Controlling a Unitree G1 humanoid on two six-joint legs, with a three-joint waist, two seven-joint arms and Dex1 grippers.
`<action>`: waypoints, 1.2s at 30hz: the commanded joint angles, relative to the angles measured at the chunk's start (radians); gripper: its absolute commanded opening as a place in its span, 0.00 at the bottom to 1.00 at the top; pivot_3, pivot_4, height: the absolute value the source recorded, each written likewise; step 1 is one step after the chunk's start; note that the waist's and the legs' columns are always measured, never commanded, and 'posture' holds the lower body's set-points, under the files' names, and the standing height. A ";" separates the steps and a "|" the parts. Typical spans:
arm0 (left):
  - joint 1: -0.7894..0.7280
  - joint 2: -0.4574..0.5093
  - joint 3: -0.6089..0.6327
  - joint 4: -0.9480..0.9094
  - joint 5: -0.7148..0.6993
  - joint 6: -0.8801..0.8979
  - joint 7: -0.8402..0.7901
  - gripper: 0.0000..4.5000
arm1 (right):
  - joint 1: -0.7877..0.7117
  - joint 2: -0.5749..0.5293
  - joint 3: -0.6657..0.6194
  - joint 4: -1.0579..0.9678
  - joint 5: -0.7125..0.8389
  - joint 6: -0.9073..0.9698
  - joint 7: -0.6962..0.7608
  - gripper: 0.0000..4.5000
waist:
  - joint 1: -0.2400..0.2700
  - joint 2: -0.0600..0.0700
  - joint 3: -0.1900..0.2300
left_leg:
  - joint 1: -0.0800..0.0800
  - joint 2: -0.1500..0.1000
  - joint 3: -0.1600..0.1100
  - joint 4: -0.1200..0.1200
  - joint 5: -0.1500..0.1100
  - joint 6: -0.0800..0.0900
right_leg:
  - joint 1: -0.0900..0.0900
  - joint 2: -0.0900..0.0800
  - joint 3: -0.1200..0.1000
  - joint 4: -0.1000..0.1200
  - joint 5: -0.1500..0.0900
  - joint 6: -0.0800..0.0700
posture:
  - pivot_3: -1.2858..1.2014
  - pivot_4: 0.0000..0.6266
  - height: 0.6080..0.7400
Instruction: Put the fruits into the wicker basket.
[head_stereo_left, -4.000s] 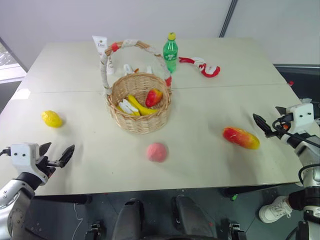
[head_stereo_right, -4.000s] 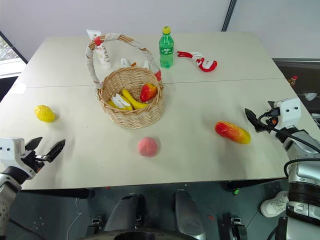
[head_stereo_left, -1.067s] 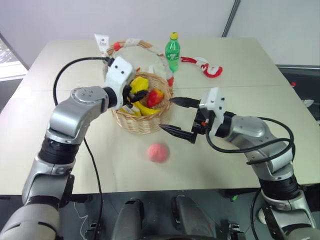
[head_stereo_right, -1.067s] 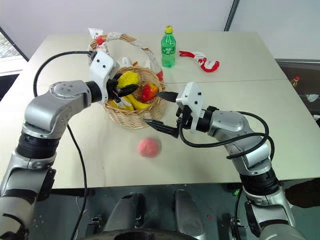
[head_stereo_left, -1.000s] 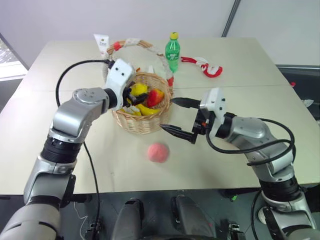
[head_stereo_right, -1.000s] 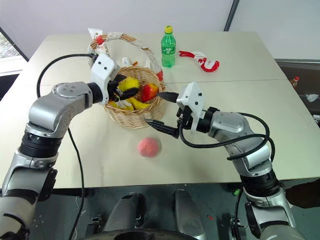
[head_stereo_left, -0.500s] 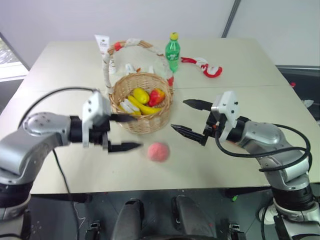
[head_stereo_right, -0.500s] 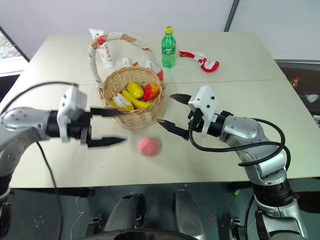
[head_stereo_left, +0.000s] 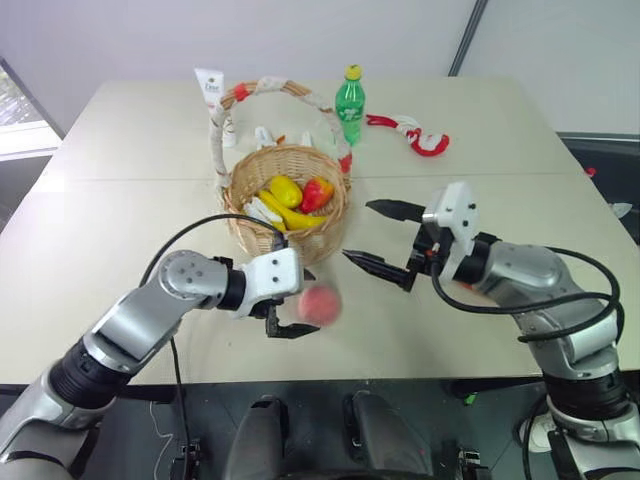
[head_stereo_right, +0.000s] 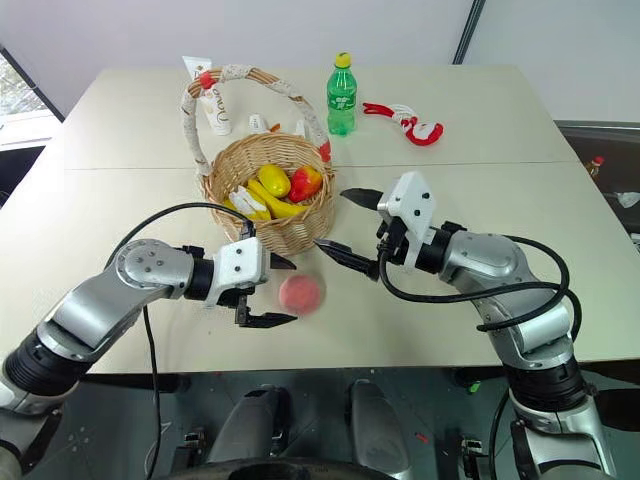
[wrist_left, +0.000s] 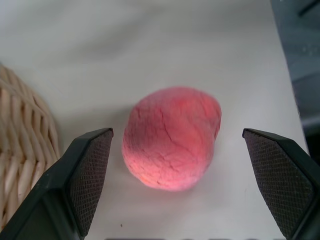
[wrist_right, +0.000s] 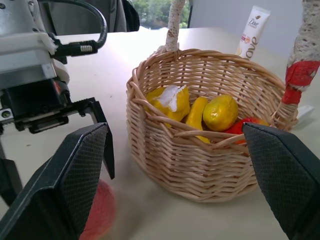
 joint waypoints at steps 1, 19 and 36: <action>-0.006 -0.003 0.000 0.018 0.034 -0.052 -0.021 0.80 | 0.046 -0.068 -0.015 -0.082 0.025 0.020 0.057 1.00 | 0.002 0.000 0.000 | 0.000 0.000 0.000 0.000 0.000 0.000 | 0.000 0.000 0.000 0.000 0.000 0.000 | 0.52 0.24 1.00; -0.140 -0.102 0.465 0.160 -0.160 0.107 0.200 0.28 | 0.052 -0.070 0.003 -0.027 -0.030 -0.027 0.064 1.00 | 0.000 0.000 0.000 | 0.000 0.001 -0.001 0.001 0.000 0.000 | 0.000 0.000 -0.001 0.000 0.000 0.000 | 0.52 0.24 1.00; -0.196 -0.189 0.362 0.219 -0.122 0.142 0.284 0.28 | 0.029 -0.053 0.021 0.031 -0.078 -0.062 0.064 1.00 | -0.003 0.000 0.000 | 0.001 0.001 -0.002 0.001 0.000 0.000 | 0.000 0.000 0.000 0.002 0.000 0.000 | 0.52 0.24 1.00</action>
